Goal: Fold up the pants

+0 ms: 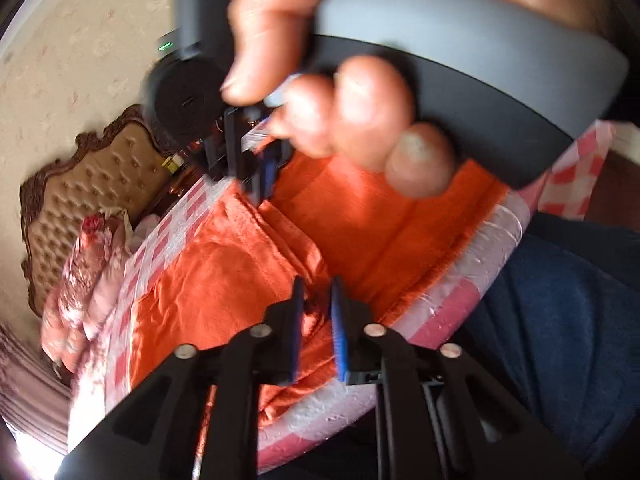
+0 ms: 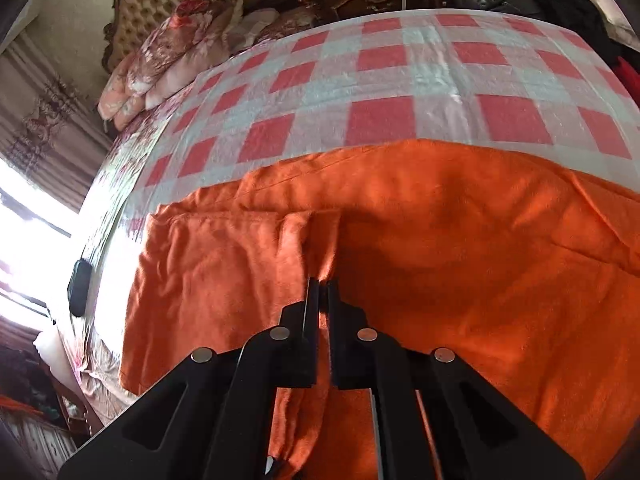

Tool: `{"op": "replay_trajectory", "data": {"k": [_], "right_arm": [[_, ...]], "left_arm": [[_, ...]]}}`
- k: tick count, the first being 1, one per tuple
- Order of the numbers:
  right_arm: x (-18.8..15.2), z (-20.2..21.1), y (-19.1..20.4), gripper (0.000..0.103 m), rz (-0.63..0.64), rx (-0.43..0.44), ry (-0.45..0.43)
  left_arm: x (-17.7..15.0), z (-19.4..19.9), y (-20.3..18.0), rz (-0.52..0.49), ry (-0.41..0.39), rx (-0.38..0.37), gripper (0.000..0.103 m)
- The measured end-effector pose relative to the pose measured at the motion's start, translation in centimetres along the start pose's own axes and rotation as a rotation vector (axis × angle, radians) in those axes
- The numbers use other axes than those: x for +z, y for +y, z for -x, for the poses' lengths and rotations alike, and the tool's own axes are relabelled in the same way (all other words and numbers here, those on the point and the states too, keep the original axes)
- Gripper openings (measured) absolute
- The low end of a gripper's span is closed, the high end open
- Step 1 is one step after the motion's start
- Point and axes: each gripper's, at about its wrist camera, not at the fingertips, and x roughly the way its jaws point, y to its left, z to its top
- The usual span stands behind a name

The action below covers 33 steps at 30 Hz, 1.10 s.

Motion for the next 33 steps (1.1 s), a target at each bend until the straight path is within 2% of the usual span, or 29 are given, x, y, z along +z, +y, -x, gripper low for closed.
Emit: {"op": "replay_trajectory", "data": {"k": [1,2,3,6,8,10,12,13,16,27,28,31,33], "right_arm": [[0.1,0.5,-0.6,0.014,-0.022,0.001,-0.012],[0.3,1.0,-1.0,0.014,-0.034,0.014,-0.022],[0.3,1.3,-1.2,0.014,-0.035,0.023,-0.025],[0.4,2.1,-1.4,0.014,-0.048,0.135,-0.005],[0.3,1.3,-0.9,0.014,-0.045,0.195,0.04],[0.3,-0.1,-0.8,0.014,-0.061,0.191,0.083],[0.2,-0.5,-0.9,0.014,-0.072,0.194,0.094],[0.1,-0.7,-1.1,0.014,-0.083,0.195,0.098],[-0.1,-0.8,-1.8,0.014,-0.099,0.195,0.101],[0.1,-0.6,-2.2,0.016,-0.095,0.203,0.118],[0.2,-0.5,-2.1,0.024,-0.097,0.204,0.118],[0.5,0.0,-2.3,0.074,-0.119,0.229,0.1],[0.6,0.1,-2.0,0.074,-0.107,0.223,0.095]], "left_arm": [[0.0,0.4,0.8,0.047,-0.003,-0.025,0.032],[0.0,1.0,1.7,0.104,-0.013,-0.047,0.036],[-0.1,1.6,2.8,0.167,-0.027,-0.061,0.036],[-0.3,2.5,4.3,0.291,-0.053,-0.079,0.036],[0.0,1.8,4.3,0.299,-0.039,-0.081,0.036],[0.3,1.7,3.0,0.28,-0.025,-0.076,0.034],[0.4,0.8,2.6,0.267,0.007,-0.068,0.028],[0.3,0.2,2.4,0.265,0.034,-0.06,0.021],[0.0,0.0,2.3,0.27,0.047,-0.071,0.007],[0.8,1.3,3.2,0.282,-0.016,-0.045,0.005],[0.9,1.5,3.2,0.283,-0.02,-0.041,0.005],[1.1,1.8,3.3,0.287,-0.024,-0.045,0.005],[1.2,2.0,3.1,0.282,-0.029,-0.047,0.005]]}}
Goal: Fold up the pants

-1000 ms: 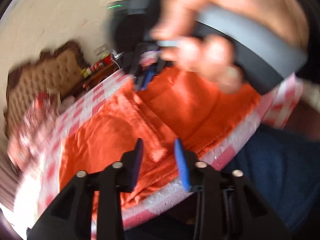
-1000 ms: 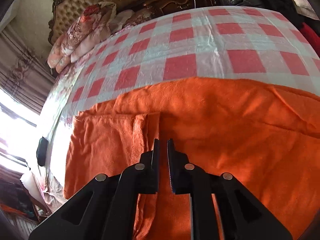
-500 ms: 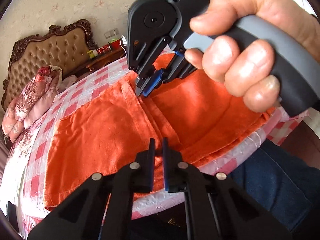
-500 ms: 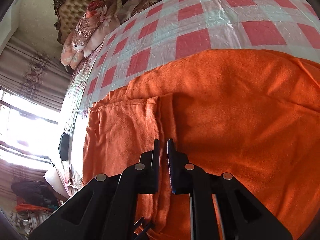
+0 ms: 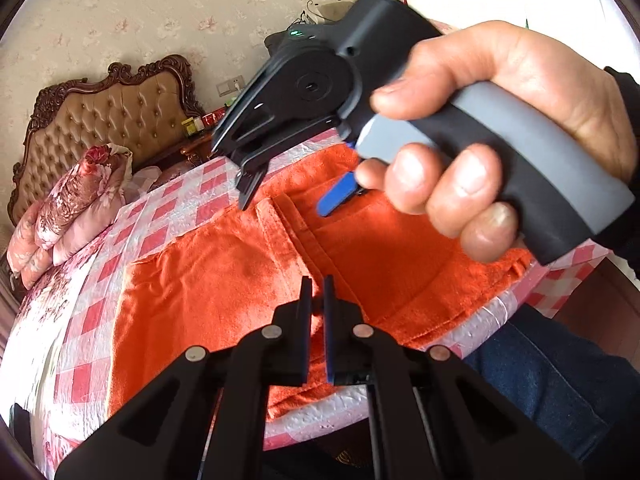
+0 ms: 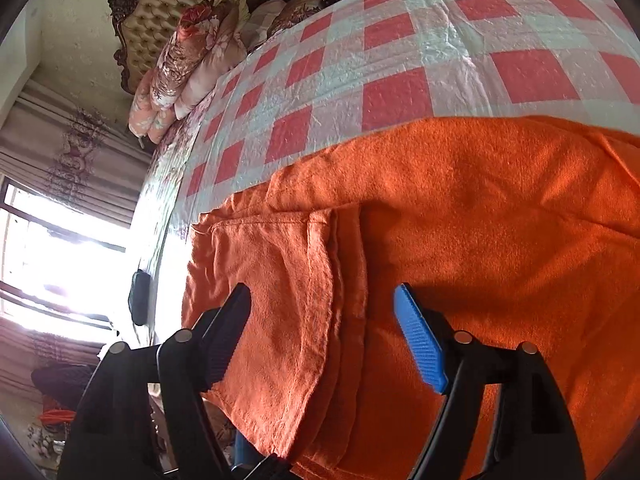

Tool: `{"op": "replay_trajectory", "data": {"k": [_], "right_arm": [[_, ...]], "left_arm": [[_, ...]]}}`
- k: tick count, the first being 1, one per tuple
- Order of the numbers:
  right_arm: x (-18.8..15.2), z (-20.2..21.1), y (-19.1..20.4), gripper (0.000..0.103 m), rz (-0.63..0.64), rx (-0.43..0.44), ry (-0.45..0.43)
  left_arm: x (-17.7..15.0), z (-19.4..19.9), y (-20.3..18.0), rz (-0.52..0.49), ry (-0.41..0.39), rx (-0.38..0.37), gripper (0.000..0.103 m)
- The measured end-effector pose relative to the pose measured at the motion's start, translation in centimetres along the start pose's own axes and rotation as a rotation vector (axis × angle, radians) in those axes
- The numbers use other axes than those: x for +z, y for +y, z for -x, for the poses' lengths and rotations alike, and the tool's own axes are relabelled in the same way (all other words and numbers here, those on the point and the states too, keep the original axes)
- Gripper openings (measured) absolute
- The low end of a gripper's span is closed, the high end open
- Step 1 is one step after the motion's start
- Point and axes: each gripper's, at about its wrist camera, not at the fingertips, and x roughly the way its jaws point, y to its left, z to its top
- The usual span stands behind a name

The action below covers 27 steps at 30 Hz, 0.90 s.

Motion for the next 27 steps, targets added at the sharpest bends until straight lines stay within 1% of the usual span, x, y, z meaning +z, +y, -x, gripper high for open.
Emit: {"op": "replay_trajectory", "data": {"k": [1,3,4,5,6,7,8,9,10,11,13,15,16,18,20,21,22,23,24,25,27], "right_arm": [[0.1,-0.1,0.4,0.074,0.015,-0.007,-0.001],[0.3,-0.4,0.9,0.063,0.031,-0.032,0.001],[0.4,-0.7,1.3,0.057,0.045,-0.065,0.002],[0.5,-0.8,1.7,0.056,0.064,-0.107,-0.003],[0.5,-0.9,2.2,0.051,0.092,-0.139,-0.01],[0.6,-1.2,2.6,0.046,0.112,-0.156,-0.009],[0.5,-1.5,3.0,0.028,0.139,-0.186,-0.011],[0.5,-1.8,3.4,0.017,0.161,-0.213,-0.014],[0.4,-2.2,3.7,0.011,0.187,-0.246,-0.013],[0.3,-2.3,3.7,0.008,0.187,-0.249,-0.017],[0.0,-2.1,3.8,0.008,0.189,-0.265,-0.041],[-0.3,-1.7,3.8,0.007,0.182,-0.274,-0.061],[-0.5,-1.8,3.8,0.007,0.182,-0.276,-0.062],[-0.7,-1.8,3.8,0.007,0.183,-0.288,-0.066],[-1.1,-1.5,4.0,0.008,0.192,-0.303,-0.073],[-1.2,-1.4,4.2,0.007,0.202,-0.313,-0.077],[-1.2,-1.3,4.3,0.007,0.207,-0.315,-0.079],[-1.2,-1.4,4.4,0.008,0.209,-0.314,-0.076],[-1.1,-1.5,4.3,0.008,0.208,-0.31,-0.073],[-0.9,-1.7,4.1,0.01,0.202,-0.303,-0.062],[-0.7,-1.4,3.5,0.013,0.17,-0.279,-0.063]], "left_arm": [[0.1,0.1,-0.1,-0.002,-0.004,0.0,0.005],[0.2,0.4,-0.2,-0.014,-0.015,0.004,0.005],[0.2,0.5,-0.3,-0.02,-0.021,0.008,0.005],[0.3,0.7,-0.3,-0.023,-0.028,0.009,0.005],[0.4,0.8,-0.3,-0.023,-0.032,0.004,0.005],[0.4,0.8,-0.4,-0.026,-0.032,0.001,0.005],[0.4,0.7,-0.6,-0.033,-0.03,0.0,0.005],[0.4,0.5,-0.8,-0.038,-0.026,-0.004,0.005],[0.3,0.3,-0.9,-0.038,-0.02,-0.009,0.005],[0.2,0.1,-1.0,-0.039,-0.013,-0.011,0.005],[-0.1,-0.2,-1.1,-0.038,-0.001,-0.027,0.005],[-0.5,-0.7,-1.1,-0.022,0.03,-0.061,0.006],[-0.7,-0.8,-1.1,-0.012,0.033,-0.069,0.01],[-0.9,-0.5,-0.7,0.011,0.039,-0.107,0.013],[-1.0,0.5,0.0,0.034,0.027,-0.131,0.02],[-1.1,1.2,0.6,0.056,0.013,-0.13,0.022],[-1.1,2.0,1.5,0.091,-0.003,-0.121,0.029],[-1.2,2.6,2.3,0.124,-0.014,-0.108,0.043],[-1.5,3.1,3.2,0.16,-0.026,-0.089,0.047],[-1.8,3.5,3.9,0.18,-0.026,-0.06,0.049],[-2.4,3.8,4.4,0.176,-0.01,-0.028,0.049]]}}
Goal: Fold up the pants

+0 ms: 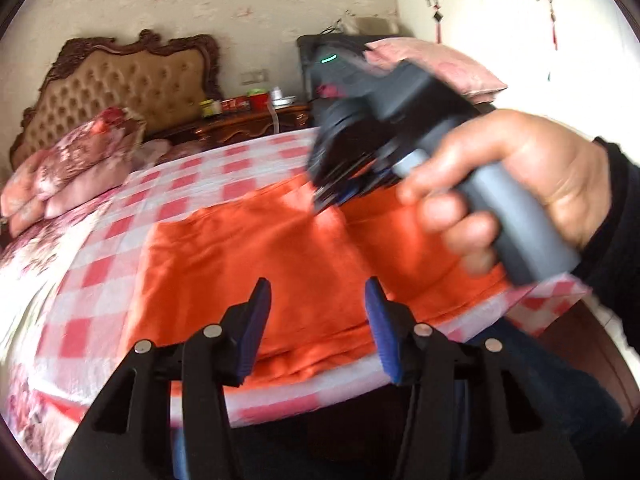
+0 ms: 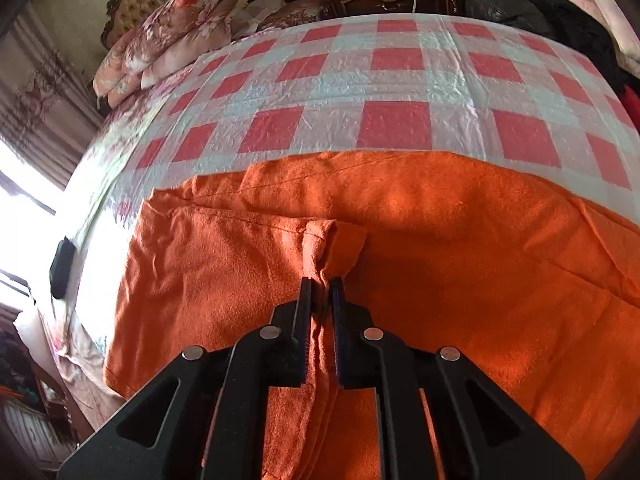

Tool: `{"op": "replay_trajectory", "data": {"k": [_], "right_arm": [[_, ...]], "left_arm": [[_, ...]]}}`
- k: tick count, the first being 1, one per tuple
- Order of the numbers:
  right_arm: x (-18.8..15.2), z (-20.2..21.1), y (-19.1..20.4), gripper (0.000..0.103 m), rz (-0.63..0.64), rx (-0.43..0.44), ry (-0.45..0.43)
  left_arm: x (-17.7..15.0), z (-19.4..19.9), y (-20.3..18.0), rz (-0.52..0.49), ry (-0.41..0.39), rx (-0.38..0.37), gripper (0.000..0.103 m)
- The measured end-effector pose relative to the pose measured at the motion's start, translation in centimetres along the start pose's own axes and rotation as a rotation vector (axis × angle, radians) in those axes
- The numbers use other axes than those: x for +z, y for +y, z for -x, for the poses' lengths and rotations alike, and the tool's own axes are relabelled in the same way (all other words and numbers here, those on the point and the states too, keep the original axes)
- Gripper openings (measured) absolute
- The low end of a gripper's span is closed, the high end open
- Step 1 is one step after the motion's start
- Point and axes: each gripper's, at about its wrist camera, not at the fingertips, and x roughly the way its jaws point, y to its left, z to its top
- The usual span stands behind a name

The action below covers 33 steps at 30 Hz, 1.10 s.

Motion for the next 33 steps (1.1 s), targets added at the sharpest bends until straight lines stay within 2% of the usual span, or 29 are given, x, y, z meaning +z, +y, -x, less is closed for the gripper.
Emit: {"op": "replay_trajectory", "data": {"k": [1,3,6,8,12,13,16,19,20,21,22,23,26,29,33], "right_arm": [[0.0,0.4,-0.4,0.019,-0.014,0.019,-0.007],[0.1,0.7,-0.9,0.02,-0.031,0.022,-0.006],[0.3,0.4,-2.1,0.022,-0.082,0.078,0.025],[0.5,0.2,-2.2,0.027,-0.08,0.066,0.024],[0.9,-0.4,-2.1,0.027,-0.071,0.056,0.028],[0.9,-0.3,-2.1,0.03,-0.065,0.052,0.02],[1.0,0.0,-1.8,0.056,-0.047,0.021,-0.012],[1.2,-0.5,-1.8,0.057,-0.041,0.028,-0.014],[1.2,-0.7,-1.7,0.053,-0.038,0.031,-0.014],[1.3,-0.8,-1.5,0.042,-0.025,0.023,-0.02],[1.3,-0.9,-1.2,0.017,-0.011,0.017,-0.018],[1.3,-1.2,-1.0,0.016,-0.004,0.032,-0.003],[1.1,-0.4,-0.7,0.009,0.006,0.028,-0.033],[1.0,0.8,-0.6,0.009,0.008,0.019,-0.065],[0.8,0.0,-1.5,0.009,-0.009,0.006,-0.043]], "left_arm": [[-0.2,0.2,-0.1,-0.015,0.002,0.015,0.049],[-0.4,0.4,-1.3,-0.066,0.003,0.01,0.049],[0.0,0.2,-3.7,-0.144,-0.004,-0.016,0.048],[0.2,-0.8,-5.0,-0.197,0.004,-0.003,0.042],[0.6,-3.7,-6.4,-0.242,0.068,0.036,0.035],[0.6,-4.5,-6.4,-0.245,0.103,0.039,0.032],[0.3,-5.4,-6.4,-0.249,0.13,0.054,0.032],[0.2,-5.5,-6.9,-0.265,0.132,0.054,0.017],[0.1,-5.5,-7.2,-0.278,0.127,0.064,0.015],[0.0,-5.5,-7.1,-0.28,0.124,0.066,0.014],[0.0,-5.5,-7.0,-0.274,0.123,0.065,0.013],[0.0,-5.5,-7.0,-0.269,0.122,0.065,0.013],[0.7,-4.6,-7.0,-0.279,0.084,0.075,0.012],[1.0,-4.2,-7.6,-0.278,0.069,0.061,0.012],[0.4,-5.0,-8.0,-0.293,0.09,0.048,0.012]]}}
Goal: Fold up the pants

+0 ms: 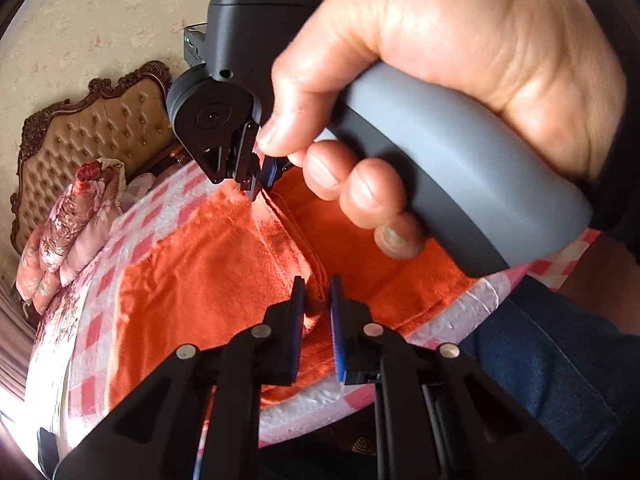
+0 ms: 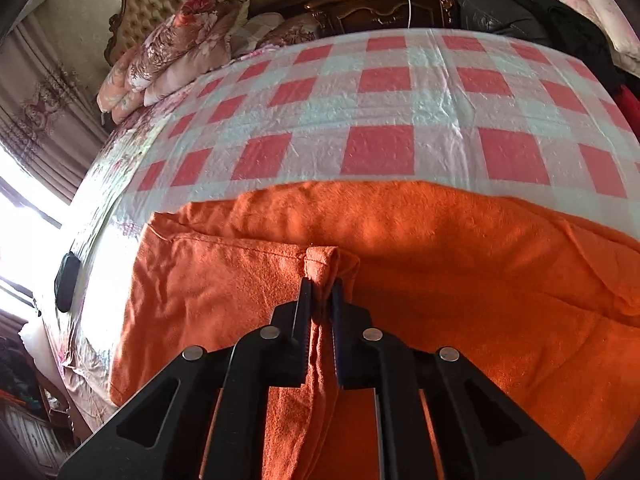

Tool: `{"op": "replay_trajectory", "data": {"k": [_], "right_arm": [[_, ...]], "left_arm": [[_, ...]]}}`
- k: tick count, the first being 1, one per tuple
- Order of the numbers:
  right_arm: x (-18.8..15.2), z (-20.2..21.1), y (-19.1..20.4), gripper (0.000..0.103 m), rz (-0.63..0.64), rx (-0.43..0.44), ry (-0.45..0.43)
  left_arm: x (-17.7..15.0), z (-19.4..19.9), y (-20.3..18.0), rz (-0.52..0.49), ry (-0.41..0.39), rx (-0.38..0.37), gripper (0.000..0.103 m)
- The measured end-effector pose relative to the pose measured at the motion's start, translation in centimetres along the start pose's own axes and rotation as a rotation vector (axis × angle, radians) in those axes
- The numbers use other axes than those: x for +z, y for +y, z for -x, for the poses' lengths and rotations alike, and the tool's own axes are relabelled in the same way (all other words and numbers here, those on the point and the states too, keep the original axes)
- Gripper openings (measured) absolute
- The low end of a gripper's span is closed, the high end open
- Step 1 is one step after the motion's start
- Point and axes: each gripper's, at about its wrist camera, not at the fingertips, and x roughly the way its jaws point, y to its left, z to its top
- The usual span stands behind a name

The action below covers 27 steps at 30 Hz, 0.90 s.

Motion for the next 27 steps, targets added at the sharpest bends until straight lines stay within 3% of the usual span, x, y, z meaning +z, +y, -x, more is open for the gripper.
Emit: {"op": "replay_trajectory", "data": {"k": [2,3,5,7,9,11,14,19,20,22,24,26,27], "right_arm": [[-0.2,-0.3,-0.3,0.01,-0.006,-0.003,-0.006],[-0.3,-0.3,-0.3,0.018,-0.005,-0.011,-0.015],[-0.6,-0.1,-0.1,0.043,0.01,-0.066,-0.04],[-1.3,1.1,0.3,0.064,0.022,-0.135,-0.089],[-2.3,2.6,1.1,0.069,0.043,-0.2,-0.152],[-3.8,4.0,2.9,0.082,0.111,-0.241,-0.214],[-5.8,4.3,5.5,0.084,0.183,-0.282,-0.241],[-7.3,1.7,7.0,0.084,0.216,-0.295,-0.146],[-7.5,1.3,6.8,0.084,0.21,-0.294,-0.128],[-7.7,0.3,6.4,0.084,0.203,-0.301,-0.085],[-8.0,0.0,6.0,0.087,0.183,-0.285,-0.079],[-8.2,-0.1,5.6,0.088,0.168,-0.273,-0.075],[-8.2,-0.1,5.5,0.088,0.163,-0.266,-0.074]], "left_arm": [[-0.2,-0.4,-0.1,0.007,0.015,-0.019,0.016],[-0.3,-0.4,0.1,0.017,0.014,-0.025,0.018],[-0.3,0.3,1.3,0.068,0.005,-0.062,0.043],[-0.7,2.1,3.5,0.169,-0.027,-0.081,0.046],[-1.5,4.0,6.2,0.277,-0.079,-0.021,0.051],[-2.2,4.8,9.4,0.399,-0.104,0.058,0.062],[-3.5,3.2,14.1,0.55,-0.035,0.081,0.063],[-5.3,-0.3,17.9,0.655,0.12,-0.012,0.061],[-5.7,-0.9,18.2,0.667,0.142,-0.04,0.054],[-6.4,-1.9,17.8,0.643,0.2,-0.03,0.049],[-6.2,-1.9,17.6,0.605,0.216,-0.011,0.049],[-6.2,-1.6,18.1,0.626,0.223,-0.003,0.035],[-5.9,-1.5,18.6,0.641,0.209,-0.011,0.034]]}}
